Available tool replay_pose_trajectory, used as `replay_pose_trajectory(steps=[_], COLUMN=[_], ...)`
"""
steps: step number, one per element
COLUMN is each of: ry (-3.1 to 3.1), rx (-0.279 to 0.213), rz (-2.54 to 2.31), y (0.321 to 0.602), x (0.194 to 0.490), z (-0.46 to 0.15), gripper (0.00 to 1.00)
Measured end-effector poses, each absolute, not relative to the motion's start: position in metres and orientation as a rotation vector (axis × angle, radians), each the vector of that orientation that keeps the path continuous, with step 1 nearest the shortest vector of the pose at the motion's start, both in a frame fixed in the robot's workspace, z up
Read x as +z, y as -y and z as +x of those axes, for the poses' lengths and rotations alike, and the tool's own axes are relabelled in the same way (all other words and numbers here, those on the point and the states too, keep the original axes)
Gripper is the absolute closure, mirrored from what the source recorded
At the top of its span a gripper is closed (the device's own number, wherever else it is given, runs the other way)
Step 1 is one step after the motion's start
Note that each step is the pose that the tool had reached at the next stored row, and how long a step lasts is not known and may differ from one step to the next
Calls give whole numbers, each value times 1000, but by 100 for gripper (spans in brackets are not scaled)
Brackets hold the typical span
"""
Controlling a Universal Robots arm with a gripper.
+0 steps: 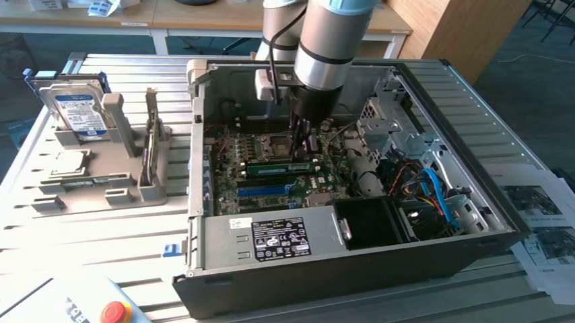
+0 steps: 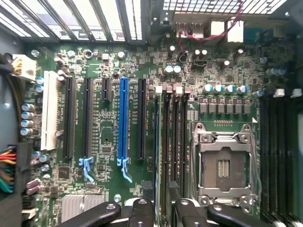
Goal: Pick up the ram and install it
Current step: 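Insert the ram into the slot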
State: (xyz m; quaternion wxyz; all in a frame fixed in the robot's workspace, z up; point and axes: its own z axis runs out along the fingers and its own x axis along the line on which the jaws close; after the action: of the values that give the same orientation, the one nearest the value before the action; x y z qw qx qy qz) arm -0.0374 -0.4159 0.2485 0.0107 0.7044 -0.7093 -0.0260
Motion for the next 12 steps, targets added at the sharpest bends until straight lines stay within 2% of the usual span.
replay_pose_trajectory(steps=[12], ry=[2213], rx=[-81], rz=[2198], y=[416], x=[281], z=[-37], gripper=[75])
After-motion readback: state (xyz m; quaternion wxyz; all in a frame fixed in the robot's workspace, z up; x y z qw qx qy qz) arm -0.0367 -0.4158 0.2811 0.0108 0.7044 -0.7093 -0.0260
